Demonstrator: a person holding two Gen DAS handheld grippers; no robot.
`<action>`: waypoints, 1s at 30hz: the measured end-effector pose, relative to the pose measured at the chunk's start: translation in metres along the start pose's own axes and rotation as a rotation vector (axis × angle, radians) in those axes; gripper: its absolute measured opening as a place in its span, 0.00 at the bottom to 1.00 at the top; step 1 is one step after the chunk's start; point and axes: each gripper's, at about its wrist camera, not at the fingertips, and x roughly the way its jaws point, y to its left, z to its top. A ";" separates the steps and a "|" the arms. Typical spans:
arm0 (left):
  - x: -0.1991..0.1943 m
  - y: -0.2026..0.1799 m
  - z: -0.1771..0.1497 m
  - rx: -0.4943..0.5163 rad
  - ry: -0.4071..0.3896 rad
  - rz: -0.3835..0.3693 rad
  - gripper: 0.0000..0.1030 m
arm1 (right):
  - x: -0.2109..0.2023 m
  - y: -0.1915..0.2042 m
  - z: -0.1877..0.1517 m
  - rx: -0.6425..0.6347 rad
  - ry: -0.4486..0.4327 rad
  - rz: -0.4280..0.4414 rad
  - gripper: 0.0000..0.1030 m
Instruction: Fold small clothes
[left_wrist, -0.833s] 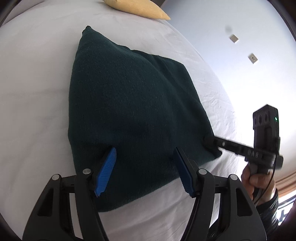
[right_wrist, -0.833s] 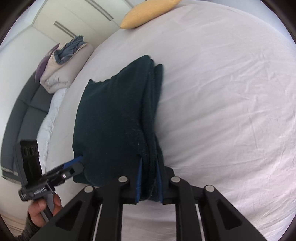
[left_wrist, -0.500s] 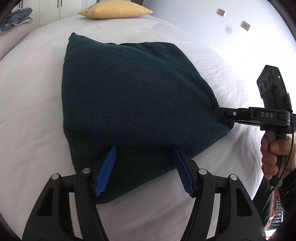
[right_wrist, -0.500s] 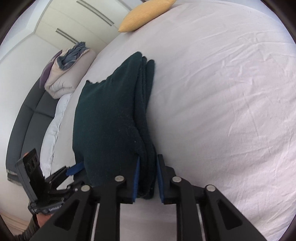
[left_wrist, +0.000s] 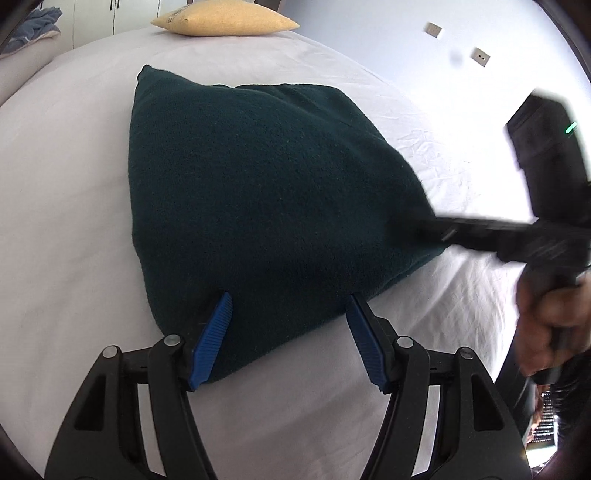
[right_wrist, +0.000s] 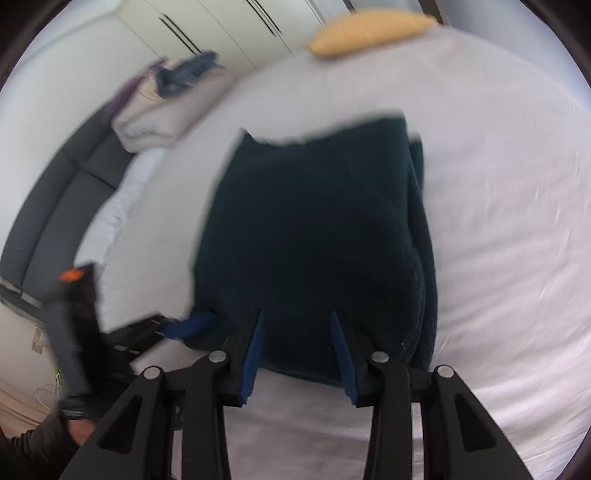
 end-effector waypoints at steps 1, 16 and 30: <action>-0.001 0.004 -0.002 -0.008 0.000 -0.013 0.61 | 0.007 -0.002 -0.006 -0.004 -0.007 -0.010 0.32; -0.043 0.123 0.050 -0.428 -0.112 -0.180 0.78 | -0.072 -0.025 0.027 0.020 -0.220 0.062 0.79; 0.030 0.123 0.082 -0.462 0.079 -0.238 0.56 | 0.029 -0.093 0.100 0.267 -0.025 0.117 0.37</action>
